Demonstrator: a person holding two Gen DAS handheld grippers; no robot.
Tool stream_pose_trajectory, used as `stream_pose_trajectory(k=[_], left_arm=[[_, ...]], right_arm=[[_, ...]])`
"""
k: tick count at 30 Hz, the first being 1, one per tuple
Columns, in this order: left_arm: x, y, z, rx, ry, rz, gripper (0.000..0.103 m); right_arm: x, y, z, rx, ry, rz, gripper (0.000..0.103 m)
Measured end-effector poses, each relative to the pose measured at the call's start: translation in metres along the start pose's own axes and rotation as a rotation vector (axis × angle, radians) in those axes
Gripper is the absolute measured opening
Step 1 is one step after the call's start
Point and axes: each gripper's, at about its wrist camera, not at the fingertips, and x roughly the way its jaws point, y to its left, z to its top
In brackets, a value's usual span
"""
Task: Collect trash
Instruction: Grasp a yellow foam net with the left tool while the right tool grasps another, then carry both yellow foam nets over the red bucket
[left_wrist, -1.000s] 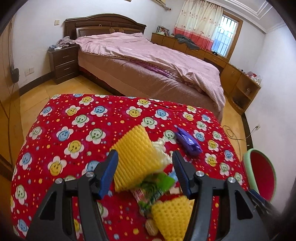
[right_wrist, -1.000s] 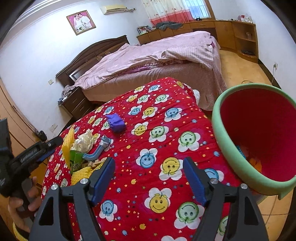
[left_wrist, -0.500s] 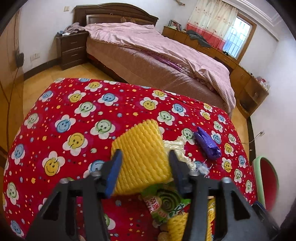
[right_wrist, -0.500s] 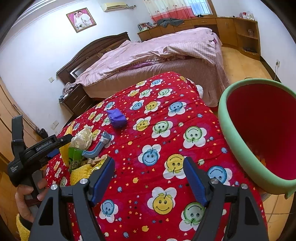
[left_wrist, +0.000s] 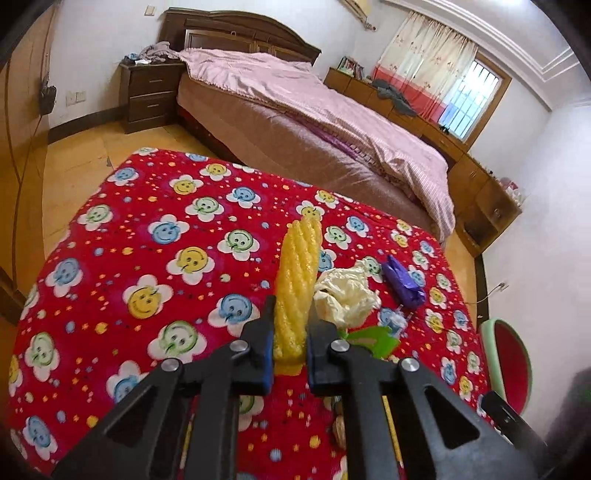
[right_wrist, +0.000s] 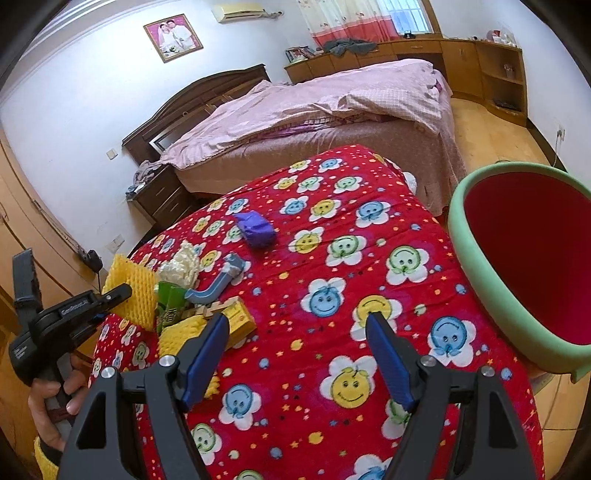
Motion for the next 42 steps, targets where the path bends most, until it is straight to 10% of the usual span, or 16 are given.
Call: stream_pose_trajectory(k=[23, 35, 42], left_arm=[[-0.065, 0.026, -0.042, -0.034, -0.033, -0.059, 0.012], [-0.070, 0.023, -0.056, -0.008, -0.018, -0.104, 0.012], [-0.076, 0.013, -0.060, 0.001, -0.021, -0.115, 0.012]], right_arm=[[0.028, 0.075, -0.043, -0.175, 0.117, 0.054, 0.079], [0.038, 0.085, -0.057, -0.196, 0.138, 0.059, 0.021], [0.015, 0.083, -0.057, -0.193, 0.071, 0.098, 0.013]])
